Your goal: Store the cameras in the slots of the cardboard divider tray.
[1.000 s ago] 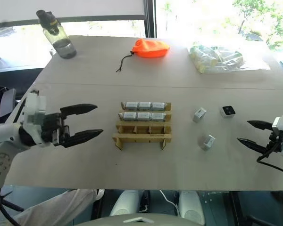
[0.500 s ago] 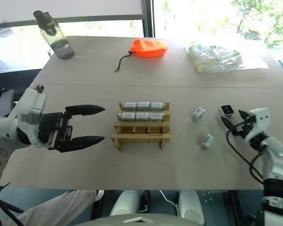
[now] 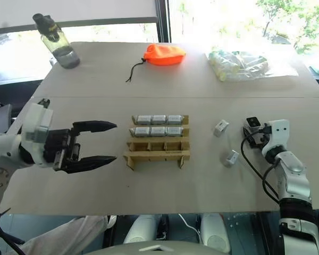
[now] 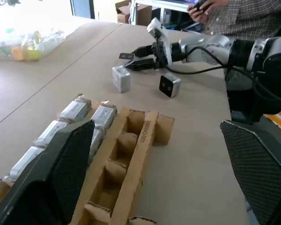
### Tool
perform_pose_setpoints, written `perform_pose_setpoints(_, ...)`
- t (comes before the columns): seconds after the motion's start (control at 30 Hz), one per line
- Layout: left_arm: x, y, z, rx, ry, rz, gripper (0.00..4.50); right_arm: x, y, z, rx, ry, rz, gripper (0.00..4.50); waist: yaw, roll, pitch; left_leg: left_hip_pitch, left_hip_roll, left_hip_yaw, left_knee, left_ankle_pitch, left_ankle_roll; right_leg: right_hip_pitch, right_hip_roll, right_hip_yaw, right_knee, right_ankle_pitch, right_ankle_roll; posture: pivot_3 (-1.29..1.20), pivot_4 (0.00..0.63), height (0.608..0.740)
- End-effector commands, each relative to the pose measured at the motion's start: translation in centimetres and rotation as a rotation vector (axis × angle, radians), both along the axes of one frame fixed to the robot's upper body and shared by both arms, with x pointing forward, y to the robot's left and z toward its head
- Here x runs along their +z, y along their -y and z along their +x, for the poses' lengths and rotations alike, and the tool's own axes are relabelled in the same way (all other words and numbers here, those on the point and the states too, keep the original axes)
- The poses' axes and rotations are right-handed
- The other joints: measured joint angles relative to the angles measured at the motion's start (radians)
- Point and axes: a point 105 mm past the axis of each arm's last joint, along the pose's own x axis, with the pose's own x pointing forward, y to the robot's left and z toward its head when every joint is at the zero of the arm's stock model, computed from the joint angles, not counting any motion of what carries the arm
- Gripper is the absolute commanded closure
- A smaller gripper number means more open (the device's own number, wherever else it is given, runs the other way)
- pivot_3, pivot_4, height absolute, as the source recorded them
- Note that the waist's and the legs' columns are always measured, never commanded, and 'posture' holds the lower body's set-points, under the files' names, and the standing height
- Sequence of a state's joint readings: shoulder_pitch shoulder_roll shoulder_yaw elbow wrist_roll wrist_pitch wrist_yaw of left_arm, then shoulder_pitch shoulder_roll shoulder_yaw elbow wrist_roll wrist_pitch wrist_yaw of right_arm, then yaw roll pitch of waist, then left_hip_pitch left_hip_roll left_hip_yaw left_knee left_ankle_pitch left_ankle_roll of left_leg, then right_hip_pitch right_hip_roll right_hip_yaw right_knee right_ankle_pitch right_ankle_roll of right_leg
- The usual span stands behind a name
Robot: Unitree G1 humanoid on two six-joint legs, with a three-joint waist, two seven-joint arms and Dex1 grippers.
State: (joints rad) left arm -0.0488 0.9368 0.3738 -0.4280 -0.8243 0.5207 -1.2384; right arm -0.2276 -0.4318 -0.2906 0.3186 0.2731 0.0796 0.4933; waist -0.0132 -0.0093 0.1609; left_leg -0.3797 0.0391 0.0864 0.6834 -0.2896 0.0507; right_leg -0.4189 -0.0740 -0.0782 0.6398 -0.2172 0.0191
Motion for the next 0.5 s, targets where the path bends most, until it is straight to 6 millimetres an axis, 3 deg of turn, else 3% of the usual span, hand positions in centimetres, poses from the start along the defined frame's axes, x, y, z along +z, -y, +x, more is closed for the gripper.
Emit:
perform_pose_setpoints(0.03,0.1,0.0,-0.6,0.003,0.015,0.018,0.0,0.7,0.7,-0.1,0.0,0.023,-0.058,0.89,0.0,0.0,0.0,0.0,0.0,0.0,0.0,0.0,0.0,0.0,0.0,0.0,0.0,0.0,0.0,0.0,0.15,0.726)
perform_pose_setpoints(0.13,0.3,-0.3,-0.3,0.028,0.026,0.018,0.0,0.7,1.0,0.1,0.002,0.025,-0.078,2.37,0.001,0.0,0.0,0.0,0.0,0.0,0.0,0.0,0.0,0.0,0.0,0.001,-0.001,0.0,0.0,0.0,0.15,0.726)
perform_pose_setpoints(0.17,0.5,-0.3,-0.1,0.037,0.035,0.013,0.0,0.8,1.1,0.2,-0.001,0.029,-0.083,2.68,0.002,0.0,0.0,0.0,0.0,0.0,0.0,0.0,0.0,0.0,0.0,0.001,-0.001,0.0,0.0,0.0,0.15,0.726)
perform_pose_setpoints(0.27,0.4,0.0,0.5,0.076,0.027,-0.017,0.0,1.4,2.1,0.4,0.003,0.026,-0.143,2.68,0.002,0.0,0.0,0.0,0.0,-0.001,0.0,0.0,0.0,0.0,0.0,0.001,0.0,0.0,0.0,0.0,0.15,0.726)
perform_pose_setpoints(0.37,0.4,0.7,1.5,0.132,-0.018,-0.114,0.0,4.1,3.1,0.1,0.079,0.079,-0.262,2.68,0.007,0.002,0.001,0.0,-0.001,0.0,0.0,0.0,0.0,0.0,-0.002,0.002,0.0,0.0,0.0,0.0,0.15,0.726)
perform_pose_setpoints(0.4,0.6,0.9,1.9,0.143,-0.023,-0.137,0.0,4.9,2.9,0.1,0.118,0.101,-0.29,2.68,0.006,0.002,0.002,-0.001,-0.001,-0.001,0.0,0.0,0.0,0.0,-0.002,0.002,0.0,0.0,0.0,0.0,0.15,0.726)
perform_pose_setpoints(0.5,1.5,1.6,3.2,0.126,-0.038,-0.184,0.0,8.7,0.0,-0.5,0.344,0.226,-0.373,2.68,0.004,0.001,0.002,-0.002,-0.001,-0.001,0.0,0.0,0.0,0.0,0.0,0.001,-0.001,0.0,0.0,0.0,0.15,0.726)
